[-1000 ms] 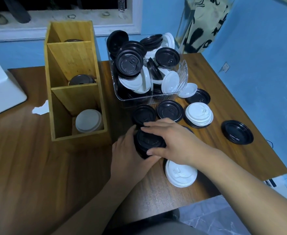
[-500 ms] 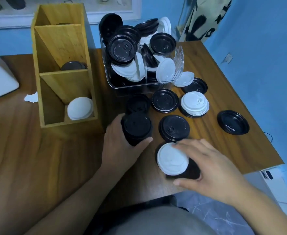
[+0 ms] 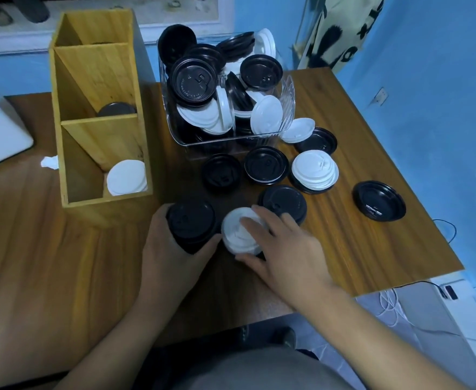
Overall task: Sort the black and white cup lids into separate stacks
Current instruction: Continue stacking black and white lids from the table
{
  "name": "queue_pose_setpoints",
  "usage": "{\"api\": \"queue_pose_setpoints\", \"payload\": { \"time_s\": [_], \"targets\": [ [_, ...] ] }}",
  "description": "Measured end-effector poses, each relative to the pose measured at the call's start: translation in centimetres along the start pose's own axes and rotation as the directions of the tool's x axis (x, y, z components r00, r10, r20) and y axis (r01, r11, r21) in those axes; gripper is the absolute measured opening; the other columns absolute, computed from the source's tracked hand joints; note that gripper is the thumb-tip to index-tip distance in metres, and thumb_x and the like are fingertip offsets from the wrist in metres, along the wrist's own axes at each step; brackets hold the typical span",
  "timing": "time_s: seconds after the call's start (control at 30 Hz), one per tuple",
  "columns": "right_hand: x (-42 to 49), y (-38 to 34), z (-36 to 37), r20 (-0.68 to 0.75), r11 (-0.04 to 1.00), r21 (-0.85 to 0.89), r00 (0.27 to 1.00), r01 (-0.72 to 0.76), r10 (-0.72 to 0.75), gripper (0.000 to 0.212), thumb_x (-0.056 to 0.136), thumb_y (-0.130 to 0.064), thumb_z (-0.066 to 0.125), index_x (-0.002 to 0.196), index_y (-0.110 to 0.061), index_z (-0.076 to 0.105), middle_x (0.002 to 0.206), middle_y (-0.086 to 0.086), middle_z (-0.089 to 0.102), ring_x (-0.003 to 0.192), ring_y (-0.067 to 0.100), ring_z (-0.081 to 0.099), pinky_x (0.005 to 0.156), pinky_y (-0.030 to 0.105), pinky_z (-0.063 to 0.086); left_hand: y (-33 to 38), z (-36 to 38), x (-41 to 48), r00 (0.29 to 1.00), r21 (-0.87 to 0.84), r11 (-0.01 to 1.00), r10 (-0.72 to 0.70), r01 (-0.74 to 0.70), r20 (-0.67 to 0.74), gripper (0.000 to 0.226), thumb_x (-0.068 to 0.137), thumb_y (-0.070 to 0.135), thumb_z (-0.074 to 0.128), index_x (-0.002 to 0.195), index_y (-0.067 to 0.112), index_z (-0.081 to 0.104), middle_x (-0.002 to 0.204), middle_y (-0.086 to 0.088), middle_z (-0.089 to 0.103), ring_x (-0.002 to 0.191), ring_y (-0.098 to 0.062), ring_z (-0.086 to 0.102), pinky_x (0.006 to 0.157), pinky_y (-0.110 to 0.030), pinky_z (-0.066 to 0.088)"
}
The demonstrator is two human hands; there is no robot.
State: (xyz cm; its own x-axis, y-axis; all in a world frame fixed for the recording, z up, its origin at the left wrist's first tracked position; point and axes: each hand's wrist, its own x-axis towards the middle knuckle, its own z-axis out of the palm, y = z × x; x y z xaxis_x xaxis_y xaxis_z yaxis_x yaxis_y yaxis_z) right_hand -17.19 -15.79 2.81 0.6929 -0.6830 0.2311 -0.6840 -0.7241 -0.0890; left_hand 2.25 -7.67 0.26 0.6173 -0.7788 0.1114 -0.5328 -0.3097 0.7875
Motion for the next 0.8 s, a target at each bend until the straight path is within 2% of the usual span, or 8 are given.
{"api": "queue_pose_setpoints", "payload": {
  "time_s": [0.1, 0.17, 0.27, 0.43, 0.53, 0.67, 0.73, 0.8],
  "targets": [
    [1.4, 1.4, -0.9, 0.003, 0.981, 0.19, 1.0, -0.025, 0.025, 0.06, 0.085, -0.071, 0.057, 0.127, -0.028, 0.064, 0.143, -0.008, 0.055, 0.109, 0.018, 0.059, 0.078, 0.032, 0.054, 0.2, -0.1, 0.0, 0.999, -0.019, 0.999, -0.032, 0.032, 0.017, 0.084, 0.07, 0.045, 0.092, 0.136, 0.019, 0.046, 0.119, 0.017, 0.049, 0.104, 0.012, 0.042, 0.094, -0.027, 0.046],
    [2.3, 4.1, -2.5, -0.056, 0.922, 0.374, 0.99, -0.103, 0.133, 0.048, 0.092, -0.061, 0.057, 0.127, -0.029, 0.064, 0.136, -0.012, 0.057, 0.117, 0.015, 0.056, 0.091, 0.029, 0.048, 0.6, -0.1, 0.2, 0.999, -0.049, 0.998, -0.036, 0.037, 0.022, 0.088, 0.069, 0.048, 0.091, 0.138, 0.015, 0.047, 0.124, 0.012, 0.05, 0.109, 0.008, 0.042, 0.096, -0.027, 0.042],
    [3.9, 9.9, -4.1, -0.124, 0.914, 0.344, 0.954, -0.216, 0.272, 0.04, 0.091, -0.038, 0.067, 0.129, -0.025, 0.061, 0.133, -0.008, 0.057, 0.119, 0.02, 0.049, 0.097, 0.036, 0.046, 1.0, -0.1, 0.6, 0.999, -0.026, 0.999, -0.04, 0.041, 0.026, 0.095, 0.068, 0.047, 0.092, 0.143, 0.015, 0.044, 0.133, 0.005, 0.052, 0.12, -0.004, 0.047, 0.1, -0.028, 0.041],
    [7.0, 15.2, -3.8, 0.227, 0.922, 0.273, 0.95, -0.275, 0.216, 0.073, 0.082, -0.038, 0.081, 0.146, -0.029, 0.047, 0.151, -0.004, 0.047, 0.144, 0.021, 0.029, 0.115, 0.038, 0.027, 1.7, -0.4, 0.3, 0.999, -0.031, 0.999, -0.015, 0.017, 0.052, 0.095, 0.072, 0.033, 0.093, 0.149, 0.012, 0.04, 0.141, -0.002, 0.052, 0.125, -0.008, 0.045, 0.101, -0.023, 0.035],
    [7.4, 15.6, -3.3, 0.245, 0.906, 0.294, 0.94, -0.306, 0.238, 0.072, 0.081, -0.041, 0.081, 0.145, -0.031, 0.048, 0.144, -0.004, 0.054, 0.14, 0.019, 0.035, 0.112, 0.042, 0.036, 1.9, -0.5, 0.1, 0.998, -0.031, 0.999, -0.013, 0.015, 0.069, 0.093, 0.075, 0.028, 0.091, 0.149, 0.01, 0.039, 0.142, -0.005, 0.051, 0.121, -0.003, 0.042, 0.1, -0.018, 0.031],
    [5.8, 14.9, -4.2, 0.064, 0.886, 0.346, 0.95, -0.309, 0.307, 0.069, 0.079, -0.043, 0.083, 0.139, -0.029, 0.053, 0.137, -0.007, 0.058, 0.129, 0.018, 0.048, 0.099, 0.031, 0.038, 1.8, -0.4, 0.2, 0.998, -0.029, 0.999, -0.018, 0.02, 0.06, 0.095, 0.074, 0.034, 0.092, 0.15, 0.016, 0.038, 0.139, 0.005, 0.048, 0.117, 0.005, 0.038, 0.099, -0.016, 0.031],
    [3.7, 13.6, -5.1, -0.02, 0.862, 0.411, 0.943, -0.296, 0.333, 0.066, 0.078, -0.042, 0.085, 0.135, -0.03, 0.055, 0.131, -0.009, 0.058, 0.12, 0.016, 0.052, 0.096, 0.031, 0.04, 1.6, -0.2, 0.2, 0.998, -0.014, 0.999, -0.033, 0.034, 0.051, 0.102, 0.071, 0.04, 0.092, 0.152, 0.018, 0.036, 0.144, 0.003, 0.049, 0.125, -0.002, 0.043, 0.103, -0.02, 0.035],
    [0.9, 11.7, -5.4, -0.015, 0.851, 0.458, 0.955, -0.257, 0.296, 0.064, 0.075, -0.045, 0.085, 0.131, -0.028, 0.058, 0.123, -0.011, 0.059, 0.113, 0.013, 0.055, 0.095, 0.031, 0.043, 1.3, 0.0, 0.3, 0.998, 0.015, 0.999, -0.037, 0.036, 0.042, 0.109, 0.066, 0.048, 0.092, 0.154, 0.021, 0.033, 0.149, 0.002, 0.048, 0.135, -0.011, 0.044, 0.109, -0.026, 0.036]
  ]
}}
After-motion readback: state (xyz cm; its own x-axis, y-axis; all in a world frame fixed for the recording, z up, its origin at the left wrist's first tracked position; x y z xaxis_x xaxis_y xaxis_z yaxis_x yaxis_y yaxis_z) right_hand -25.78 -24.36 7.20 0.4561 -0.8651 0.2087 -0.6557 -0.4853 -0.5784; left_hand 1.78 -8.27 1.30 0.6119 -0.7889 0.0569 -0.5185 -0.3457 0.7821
